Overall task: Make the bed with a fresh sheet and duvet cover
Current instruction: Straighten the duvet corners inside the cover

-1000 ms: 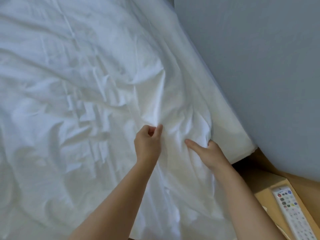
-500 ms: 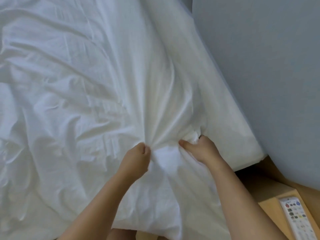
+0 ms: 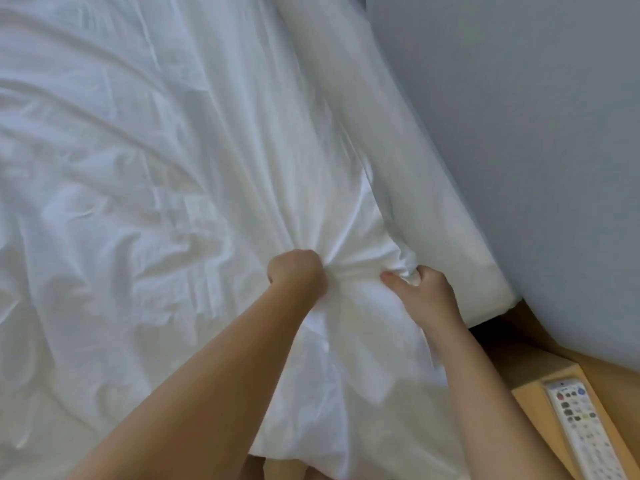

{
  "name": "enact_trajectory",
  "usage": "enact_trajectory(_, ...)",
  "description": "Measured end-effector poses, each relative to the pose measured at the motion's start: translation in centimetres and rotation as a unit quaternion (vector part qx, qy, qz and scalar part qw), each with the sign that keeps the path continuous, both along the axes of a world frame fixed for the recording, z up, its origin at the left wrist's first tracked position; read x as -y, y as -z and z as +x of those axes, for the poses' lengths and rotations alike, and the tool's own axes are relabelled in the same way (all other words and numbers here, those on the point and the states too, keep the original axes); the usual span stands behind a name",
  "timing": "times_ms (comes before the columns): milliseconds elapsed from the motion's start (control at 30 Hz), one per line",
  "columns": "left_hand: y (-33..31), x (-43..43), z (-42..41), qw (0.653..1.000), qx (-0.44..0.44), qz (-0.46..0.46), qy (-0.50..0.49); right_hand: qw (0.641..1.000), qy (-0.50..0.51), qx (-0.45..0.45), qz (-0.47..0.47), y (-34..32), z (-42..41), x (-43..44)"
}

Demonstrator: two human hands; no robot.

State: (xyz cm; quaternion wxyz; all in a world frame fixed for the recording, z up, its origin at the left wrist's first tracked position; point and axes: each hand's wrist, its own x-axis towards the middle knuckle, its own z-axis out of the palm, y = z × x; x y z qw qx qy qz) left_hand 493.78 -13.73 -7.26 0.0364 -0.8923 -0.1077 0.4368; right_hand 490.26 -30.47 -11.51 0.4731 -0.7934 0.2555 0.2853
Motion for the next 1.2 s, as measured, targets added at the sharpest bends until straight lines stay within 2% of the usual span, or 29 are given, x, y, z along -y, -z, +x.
enact_trajectory(67, -0.2, 1.3, 2.5, 0.994, 0.093, -0.051, -0.023, 0.997, -0.013, -0.05, 0.048, 0.4, -1.2, 1.1)
enact_trajectory(100, -0.5, 2.1, 3.5, 0.985, 0.122, -0.105, -0.068, 0.993, -0.028, -0.085, 0.072, 0.5, -2.0, 1.5)
enact_trajectory(133, -0.5, 3.0, 4.2, 0.97, 0.111, -0.168, -0.139, 0.989, -0.053, -0.111, 0.081, 0.7, -2.9, 1.6)
enact_trajectory(200, 0.0, 5.0, 4.4, 0.928, 0.005, -0.244, -0.282, 0.988, -0.104, -0.105, 0.054, 1.2, -4.6, 1.2)
enact_trajectory(233, 0.7, 5.7, 4.0, 0.92, -0.069, -0.229, -0.311, 0.991, -0.104, -0.079, 0.029, 1.3, -5.1, 0.5)
enact_trajectory(300, 2.2, 6.7, 2.9, 0.922, -0.161, -0.179, -0.302, 0.998, -0.061, -0.024, -0.023, 1.1, -5.5, -0.7)
enact_trajectory(333, 2.4, 7.2, 2.6, 0.933, -0.159, -0.169, -0.275, 0.999, -0.028, 0.004, -0.043, 0.7, -5.4, -0.9)
enact_trajectory(400, 2.0, 8.5, 2.8, 0.938, -0.087, -0.209, -0.264, 0.994, 0.049, 0.078, -0.054, -0.6, -4.7, -0.1)
enact_trajectory(433, 1.1, 9.2, 3.2, 0.921, -0.025, -0.268, -0.282, 0.986, 0.085, 0.131, -0.048, -2.1, -4.2, 0.7)
enact_trajectory(533, -3.2, 11.6, 4.1, 0.812, 0.172, -0.442, -0.341, 0.955, 0.129, 0.266, -0.01, -8.8, -2.3, 4.2)
enact_trajectory(600, -5.7, 13.8, 4.6, 0.761, 0.244, -0.503, -0.329, 0.942, 0.14, 0.303, -0.014, -11.8, -1.5, 6.6)
enact_trajectory(667, -4.7, 15.4, 4.9, 0.77, 0.261, -0.489, -0.316, 0.94, 0.143, 0.303, -0.069, -10.9, -0.9, 8.1)
enact_trajectory(700, -3.1, 15.7, 4.8, 0.788, 0.25, -0.475, -0.303, 0.943, 0.139, 0.284, -0.103, -8.9, -0.8, 8.4)
enact_trajectory(733, -0.9, 15.7, 4.6, 0.824, 0.213, -0.448, -0.272, 0.952, 0.129, 0.242, -0.135, -6.6, -0.9, 8.5)
enact_trajectory(767, 1.5, 15.3, 4.2, 0.868, 0.157, -0.414, -0.226, 0.963, 0.115, 0.184, -0.158, -3.7, -1.4, 8.4)
enact_trajectory(833, 5.4, 14.1, 2.9, 0.917, 0.083, -0.368, -0.133, 0.977, 0.094, 0.076, -0.174, 1.6, -3.3, 8.2)
enact_trajectory(933, 7.0, 11.8, 0.3, 0.91, 0.101, -0.396, -0.067, 0.984, 0.163, -0.011, -0.066, 4.3, -6.1, 8.4)
enact_trajectory(1000, 6.6, 9.9, -3.0, 0.906, 0.148, -0.389, 0.075, 0.988, 0.139, -0.068, 0.015, 4.1, -7.9, 9.0)
enact_trajectory(1033, 6.3, 8.6, -4.9, 0.892, 0.18, -0.39, 0.139, 0.987, 0.122, -0.097, 0.044, 3.7, -8.8, 9.2)
enact_trajectory(1133, 6.6, 4.7, -11.3, 0.843, 0.262, -0.413, 0.223, 0.988, 0.069, -0.133, 0.026, 3.0, -11.1, 10.0)
enact_trajectory(1200, 7.1, 2.3, -14.3, 0.84, 0.277, -0.386, 0.263, 0.991, 0.053, -0.124, 0.005, 1.8, -10.5, 10.1)
